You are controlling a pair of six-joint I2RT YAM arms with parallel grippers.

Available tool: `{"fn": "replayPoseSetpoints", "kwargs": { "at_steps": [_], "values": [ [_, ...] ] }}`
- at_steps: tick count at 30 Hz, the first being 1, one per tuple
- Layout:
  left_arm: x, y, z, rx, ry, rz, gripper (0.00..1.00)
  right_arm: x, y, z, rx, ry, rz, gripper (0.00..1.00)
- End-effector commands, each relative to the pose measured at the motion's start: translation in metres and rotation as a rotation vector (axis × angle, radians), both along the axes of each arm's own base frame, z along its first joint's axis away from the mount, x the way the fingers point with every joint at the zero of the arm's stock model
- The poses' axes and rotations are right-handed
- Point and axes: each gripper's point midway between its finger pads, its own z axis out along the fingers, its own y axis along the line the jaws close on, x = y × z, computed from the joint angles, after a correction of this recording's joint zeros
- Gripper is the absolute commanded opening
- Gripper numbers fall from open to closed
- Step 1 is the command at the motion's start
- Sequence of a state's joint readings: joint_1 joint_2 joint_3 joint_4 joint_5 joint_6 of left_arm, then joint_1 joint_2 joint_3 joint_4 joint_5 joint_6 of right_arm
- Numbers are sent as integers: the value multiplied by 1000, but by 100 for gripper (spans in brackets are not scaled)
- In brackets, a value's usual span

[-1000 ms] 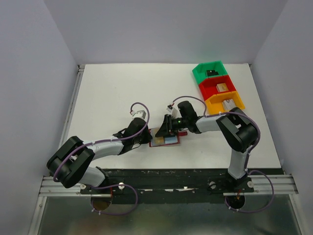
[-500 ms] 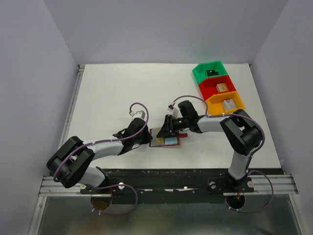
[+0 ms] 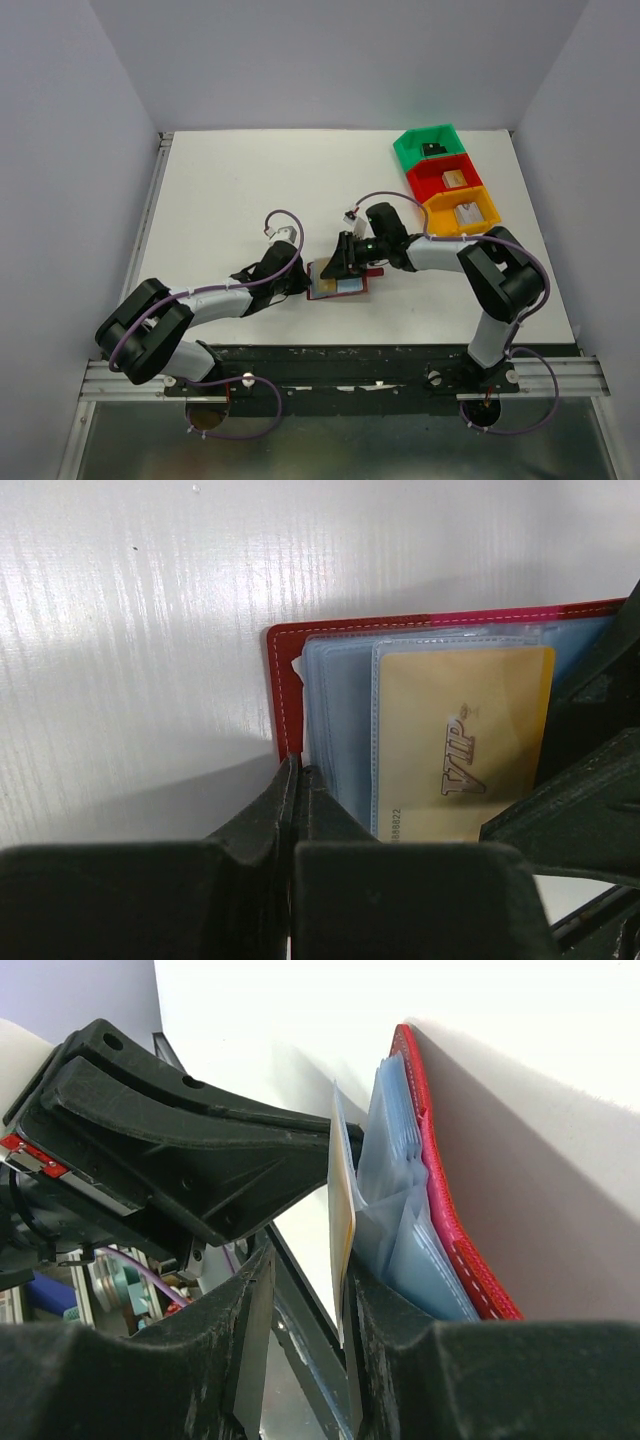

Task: Take the credit cards out of the card holder
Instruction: Remove the credit card from the card holder.

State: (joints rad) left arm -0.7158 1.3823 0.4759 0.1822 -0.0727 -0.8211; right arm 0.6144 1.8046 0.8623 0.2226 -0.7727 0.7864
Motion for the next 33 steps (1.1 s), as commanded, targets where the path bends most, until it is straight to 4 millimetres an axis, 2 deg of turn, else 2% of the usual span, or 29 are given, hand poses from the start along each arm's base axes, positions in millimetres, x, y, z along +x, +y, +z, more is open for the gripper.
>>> {"fn": "replayPoseSetpoints", "kwargs": {
  "at_steps": [1, 13, 26, 33],
  "values": [
    [-5, 7, -9, 34, 26, 17, 0, -4, -7, 3, -24, -16, 4, 40],
    [-3, 7, -11, 39, 36, 20, 0, -5, -20, 5, -100, -44, 3, 39],
    [-4, 8, -12, 42, 41, 22, 0, -4, -28, 8, -108, -65, -12, 39],
    [-4, 10, -14, 44, 44, 28, 0, -2, -32, 8, -114, -73, -28, 34]
  ]
}}
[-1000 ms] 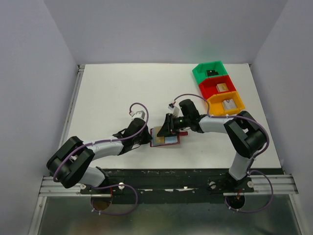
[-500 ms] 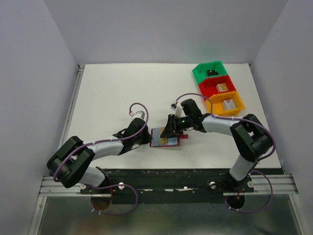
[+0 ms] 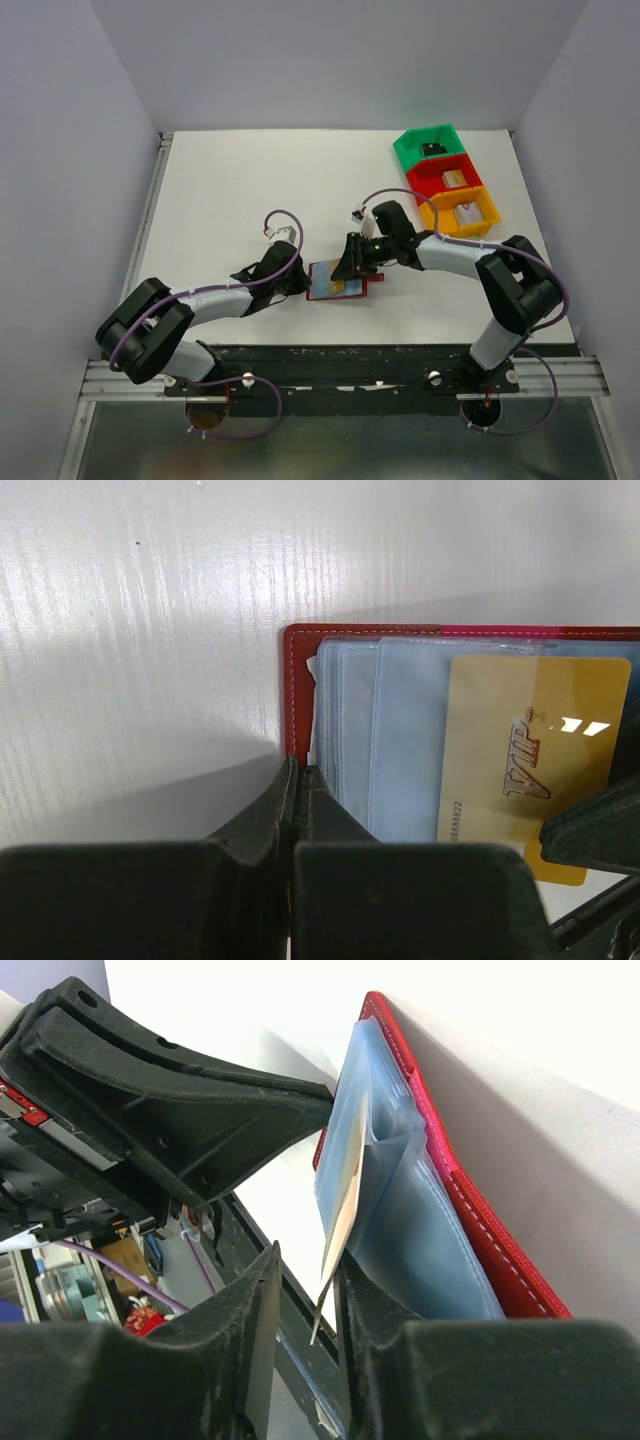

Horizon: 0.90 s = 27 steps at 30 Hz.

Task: Take the credit cards out of the card holder
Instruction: Remove the credit card from the card holder.

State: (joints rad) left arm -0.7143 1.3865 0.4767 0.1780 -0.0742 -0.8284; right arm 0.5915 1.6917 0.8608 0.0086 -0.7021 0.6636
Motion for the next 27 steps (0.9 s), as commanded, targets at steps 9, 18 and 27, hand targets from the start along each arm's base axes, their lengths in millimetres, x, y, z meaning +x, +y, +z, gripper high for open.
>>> {"fn": "replayPoseSetpoints", "kwargs": {
  "at_steps": [9, 18, 27],
  "values": [
    [-4, 10, -12, 40, 35, 28, 0, 0, -15, -6, -47, 3, -41, 28],
    [-4, 11, -11, 39, 34, 30, 0, 1, -25, -14, -79, 16, -74, 22],
    [-5, 12, -9, 34, 26, 31, 0, 3, -36, -17, -122, 16, -101, 3]
  ]
}}
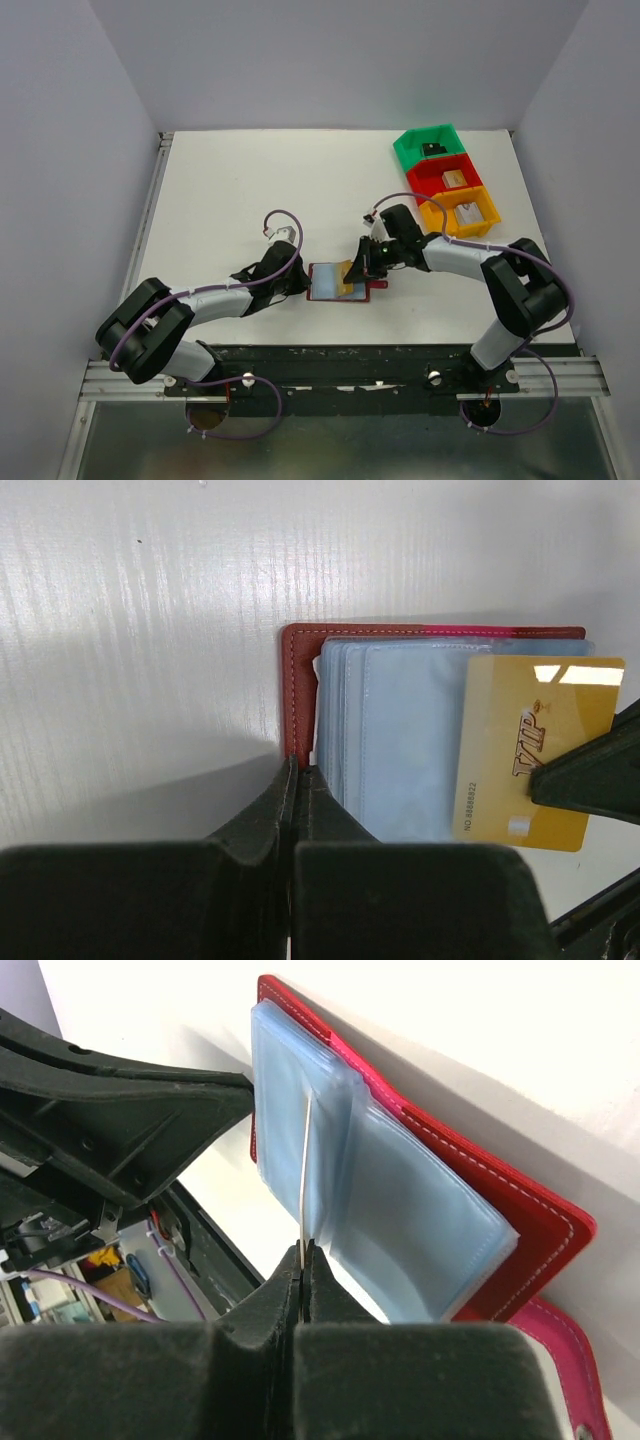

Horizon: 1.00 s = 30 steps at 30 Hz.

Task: Take the credit cards out of the card holder
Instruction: Remove the credit card from the card holder, then place the credit card at the center of the board.

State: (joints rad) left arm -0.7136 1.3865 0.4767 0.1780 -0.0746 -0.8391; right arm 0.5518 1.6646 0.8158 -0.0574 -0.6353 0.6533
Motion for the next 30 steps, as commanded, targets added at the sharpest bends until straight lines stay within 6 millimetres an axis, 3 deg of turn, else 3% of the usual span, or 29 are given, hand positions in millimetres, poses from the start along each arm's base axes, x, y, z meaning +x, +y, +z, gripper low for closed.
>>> {"fn": "replayPoseSetpoints", "kwargs": {
  "at_steps": [1, 9, 12, 14, 15, 17, 19, 23, 27, 30],
  "values": [
    [-5, 11, -9, 39, 19, 22, 0, 4, -11, 3, -42, -24, -25, 0],
    [-3, 13, 0, 22, -11, 34, 0, 6, -36, 2, -128, -45, -50, 0],
    [1, 11, 14, 7, -44, 35, 0, 8, -40, 18, -137, -107, -45, 0],
    [7, 8, 37, -24, -104, 30, 0, 9, -39, 36, -100, -169, -35, 0],
    [10, 6, 52, -45, -138, 31, 4, 10, -37, 47, -74, -205, -29, 0],
    [16, -1, 88, -109, -225, 10, 30, 9, -30, 73, 3, -296, 15, 0],
    [17, -10, 126, -188, -319, -34, 50, 1, -20, 101, 116, -378, 102, 0],
    [12, -9, 190, -307, -500, -68, 82, -18, -6, 134, 287, -430, 241, 0],
    [-14, -15, 235, -448, -659, -241, 88, -39, 3, 163, 463, -463, 341, 0],
    [-32, -18, 249, -498, -694, -375, 85, -47, 6, 176, 500, -485, 387, 0]
  ]
}}
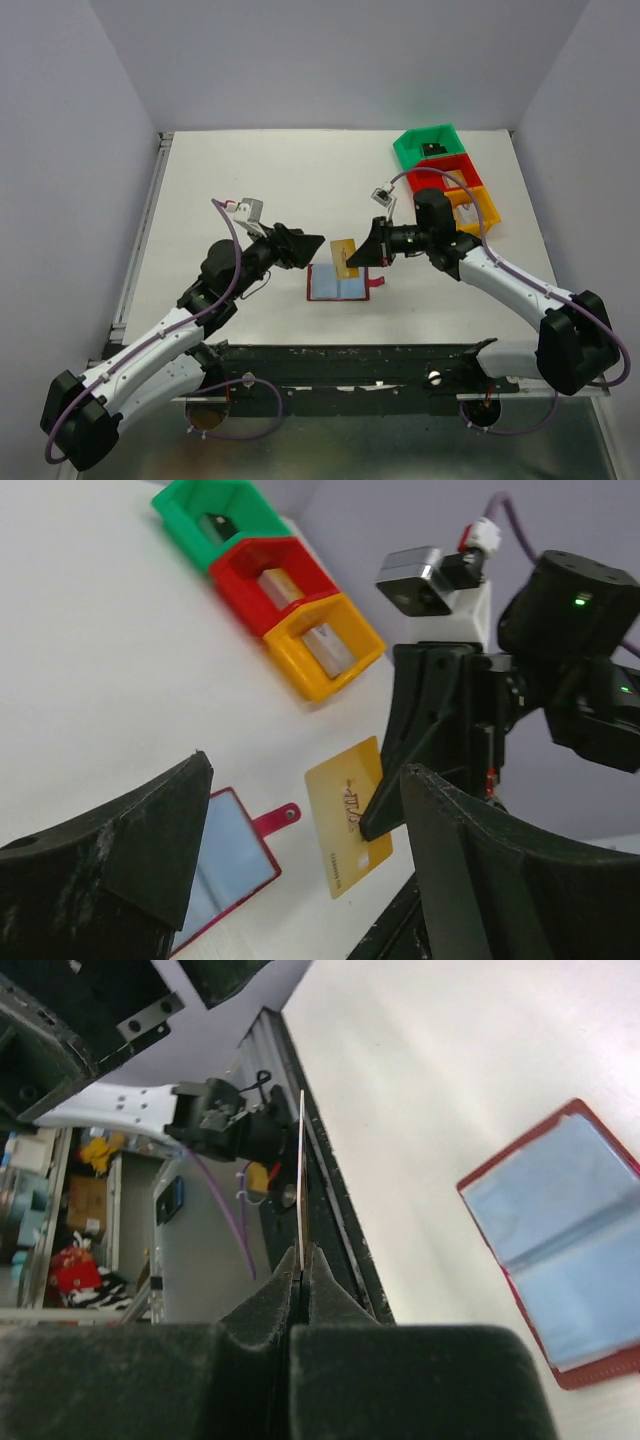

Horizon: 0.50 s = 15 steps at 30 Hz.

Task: Take the credit cards out of the card holder
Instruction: Place the credit card at the center of the board.

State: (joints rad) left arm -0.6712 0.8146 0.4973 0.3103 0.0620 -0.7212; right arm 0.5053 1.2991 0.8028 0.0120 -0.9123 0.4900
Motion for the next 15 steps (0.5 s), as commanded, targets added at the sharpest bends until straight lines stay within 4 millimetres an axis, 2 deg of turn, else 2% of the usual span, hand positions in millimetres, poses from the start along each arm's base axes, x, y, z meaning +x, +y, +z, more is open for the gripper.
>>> {"fn": "replayPoseSetpoints", "kwargs": {
  "at_steps": [1, 5, 10, 15],
  "values": [
    [-34, -12, 26, -30, -157, -262, 83, -25, 7, 38, 141, -83, 161, 1],
    [-42, -9, 24, -91, -137, -344, 73, -13, 9, 45, 155, -97, 64, 0],
    [-54, -14, 20, -186, -144, -413, 65, -3, 16, 63, 281, -71, -1, 0],
    [-59, -16, 20, -194, -156, -454, 62, 0, 23, 72, 330, -59, 8, 0]
  ]
}}
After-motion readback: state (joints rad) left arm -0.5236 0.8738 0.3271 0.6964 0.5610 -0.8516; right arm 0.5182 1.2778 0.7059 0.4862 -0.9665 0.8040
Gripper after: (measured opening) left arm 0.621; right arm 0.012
